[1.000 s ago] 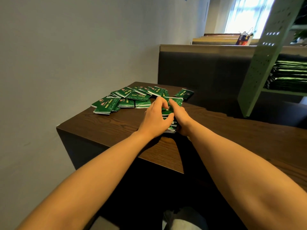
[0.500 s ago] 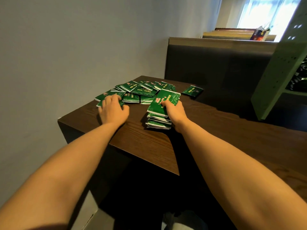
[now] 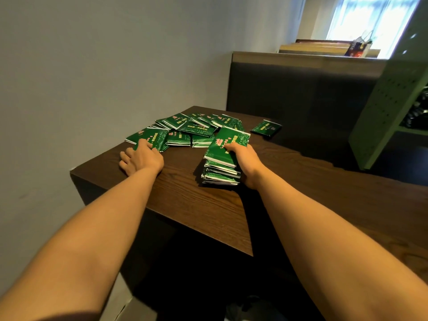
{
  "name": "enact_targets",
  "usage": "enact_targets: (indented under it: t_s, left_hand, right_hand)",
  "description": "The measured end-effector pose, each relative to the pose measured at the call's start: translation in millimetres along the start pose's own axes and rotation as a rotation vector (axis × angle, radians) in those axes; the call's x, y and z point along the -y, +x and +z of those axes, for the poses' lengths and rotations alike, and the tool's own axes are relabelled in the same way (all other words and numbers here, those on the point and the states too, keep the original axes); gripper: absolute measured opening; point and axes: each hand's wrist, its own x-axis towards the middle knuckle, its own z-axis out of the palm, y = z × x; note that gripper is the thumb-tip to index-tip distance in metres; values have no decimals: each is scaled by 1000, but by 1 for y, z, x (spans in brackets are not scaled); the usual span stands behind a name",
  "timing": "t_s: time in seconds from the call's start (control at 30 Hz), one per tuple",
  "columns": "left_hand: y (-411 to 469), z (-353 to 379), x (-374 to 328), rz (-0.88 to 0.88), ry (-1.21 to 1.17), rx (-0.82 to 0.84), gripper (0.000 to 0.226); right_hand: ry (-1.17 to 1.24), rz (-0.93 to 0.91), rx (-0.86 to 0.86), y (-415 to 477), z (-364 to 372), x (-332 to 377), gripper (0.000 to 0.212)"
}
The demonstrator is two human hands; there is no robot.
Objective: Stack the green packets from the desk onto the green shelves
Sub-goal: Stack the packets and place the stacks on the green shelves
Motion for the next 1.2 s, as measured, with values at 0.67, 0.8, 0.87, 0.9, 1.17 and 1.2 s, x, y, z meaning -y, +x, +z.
enact_targets:
  t_s: [0.67,0.8,0.87,0.9,1.17,1.2]
  left_hand:
    - [-89,-20,-55,277,-738,86,33]
    - [-112,-19,-68,143,-926,194,27]
    - [-116,-22,-72,68,-1004,227,25]
    - [-117,-24,-74,46,-1029,238,23]
    - [-123,-30,-65,214,-888,217,10]
    - [-122,-30,-62,258,-843,212,8]
  right_hand:
    - [406,85,25,-48,10,23,58]
    - [489,93,30,-58,12,28,58]
    - [526,94,57,-63,10,30,50]
    - [549,91,76,-66,9,31,46]
    - [575,71,104,-72,10,33,38]
    - [546,76,84,-69,12,31,41]
